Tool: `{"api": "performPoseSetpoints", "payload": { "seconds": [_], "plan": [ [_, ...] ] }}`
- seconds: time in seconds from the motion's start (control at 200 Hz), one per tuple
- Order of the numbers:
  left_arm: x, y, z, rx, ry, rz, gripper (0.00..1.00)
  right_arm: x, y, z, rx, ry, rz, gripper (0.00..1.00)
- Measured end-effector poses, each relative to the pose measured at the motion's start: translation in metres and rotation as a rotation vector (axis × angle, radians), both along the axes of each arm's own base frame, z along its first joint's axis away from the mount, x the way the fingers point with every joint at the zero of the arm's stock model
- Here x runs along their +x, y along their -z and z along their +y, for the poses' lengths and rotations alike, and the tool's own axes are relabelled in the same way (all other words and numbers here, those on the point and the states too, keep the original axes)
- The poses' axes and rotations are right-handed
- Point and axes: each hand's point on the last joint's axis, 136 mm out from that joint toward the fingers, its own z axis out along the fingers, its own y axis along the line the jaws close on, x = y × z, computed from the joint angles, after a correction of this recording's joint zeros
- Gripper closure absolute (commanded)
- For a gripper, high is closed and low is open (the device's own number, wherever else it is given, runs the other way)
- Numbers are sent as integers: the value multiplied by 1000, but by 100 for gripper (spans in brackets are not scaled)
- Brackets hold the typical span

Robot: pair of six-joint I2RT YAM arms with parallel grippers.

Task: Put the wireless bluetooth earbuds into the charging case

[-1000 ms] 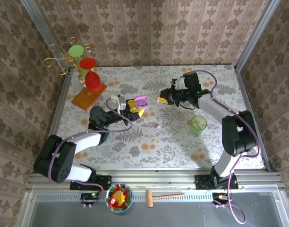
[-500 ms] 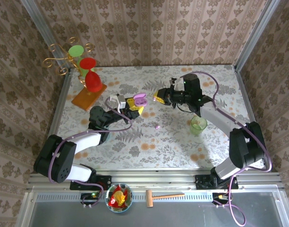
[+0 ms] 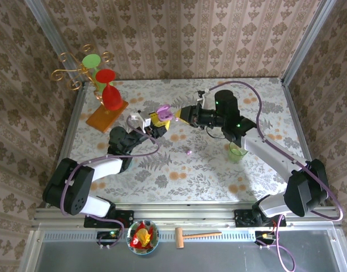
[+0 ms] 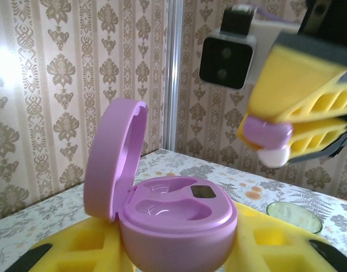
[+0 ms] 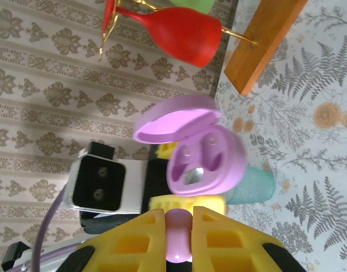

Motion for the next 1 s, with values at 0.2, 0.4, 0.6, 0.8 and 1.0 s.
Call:
{"api": "performPoseSetpoints", "payload": {
  "seconds": [0.2,0.4,0.6,0.8,1.0],
  "plan": [
    [-2,5,-6,12,2,-2,77,2,-22,14,9,-21,-69,87],
    [-4,5,-10,12,7,-5,77,10,-16,24,-6,-32,-72,88],
    [-5,3,-12,10,11,-6,77,13,-3,26,-33,-25,-47,88],
    [-6,0,-16,4,19,-13,77,13,2,30,-43,-30,-51,88],
    [-4,1,-16,4,14,-5,77,14,6,32,-59,-32,-59,87]
  ]
}}
